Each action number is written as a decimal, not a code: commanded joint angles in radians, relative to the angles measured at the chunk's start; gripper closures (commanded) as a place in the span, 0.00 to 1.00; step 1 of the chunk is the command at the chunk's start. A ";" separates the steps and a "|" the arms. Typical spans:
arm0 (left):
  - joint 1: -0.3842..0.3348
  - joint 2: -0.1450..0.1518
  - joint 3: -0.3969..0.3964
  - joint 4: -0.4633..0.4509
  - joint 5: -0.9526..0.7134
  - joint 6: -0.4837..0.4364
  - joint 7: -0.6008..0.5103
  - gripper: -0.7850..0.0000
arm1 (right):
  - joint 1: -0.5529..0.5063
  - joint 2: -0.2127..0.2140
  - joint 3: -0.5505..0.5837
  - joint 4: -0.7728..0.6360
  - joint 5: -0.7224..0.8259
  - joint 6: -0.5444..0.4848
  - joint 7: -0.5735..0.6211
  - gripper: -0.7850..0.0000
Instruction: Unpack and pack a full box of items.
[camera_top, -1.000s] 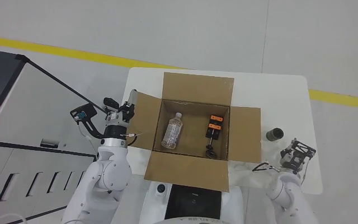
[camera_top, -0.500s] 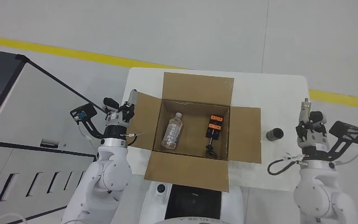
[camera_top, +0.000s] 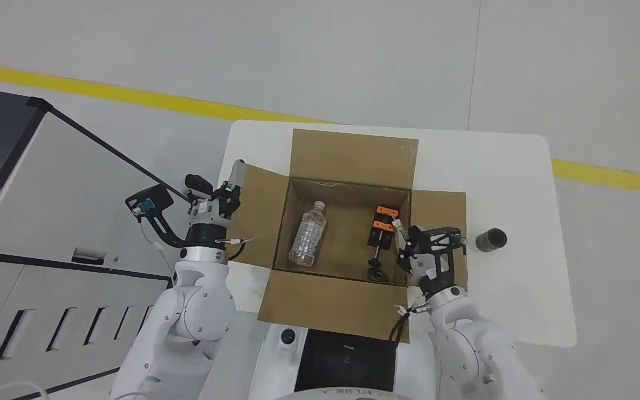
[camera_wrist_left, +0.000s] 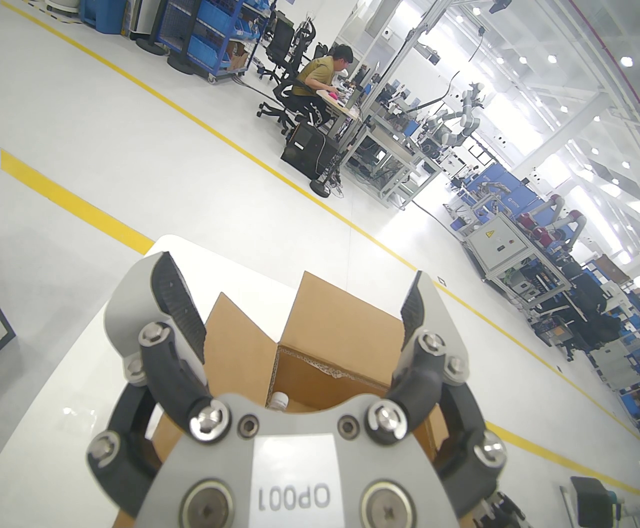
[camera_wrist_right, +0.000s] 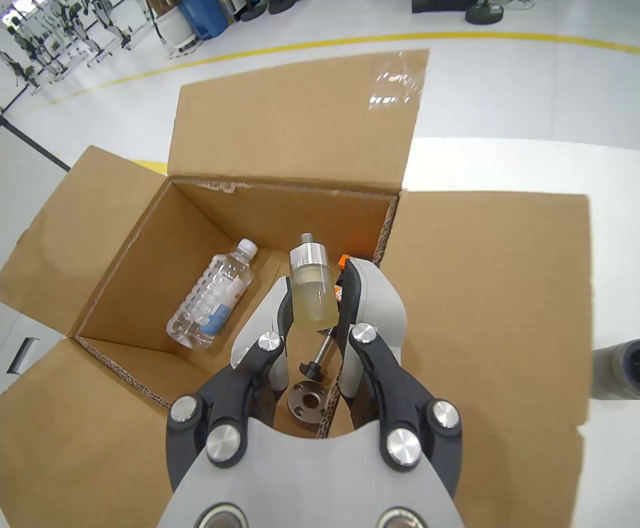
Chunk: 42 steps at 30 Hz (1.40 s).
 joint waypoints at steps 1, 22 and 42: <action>0.000 0.000 0.000 0.000 0.000 0.000 0.000 0.00 | 0.013 0.000 -0.001 0.015 0.007 0.000 0.017 1.00; 0.000 0.000 0.000 0.000 0.000 0.000 0.000 0.00 | -0.108 0.034 0.492 -0.031 0.608 -0.250 0.190 0.56; 0.000 0.000 0.000 0.000 0.000 0.000 0.000 0.00 | 0.284 0.120 0.577 0.773 1.506 -0.479 1.098 0.56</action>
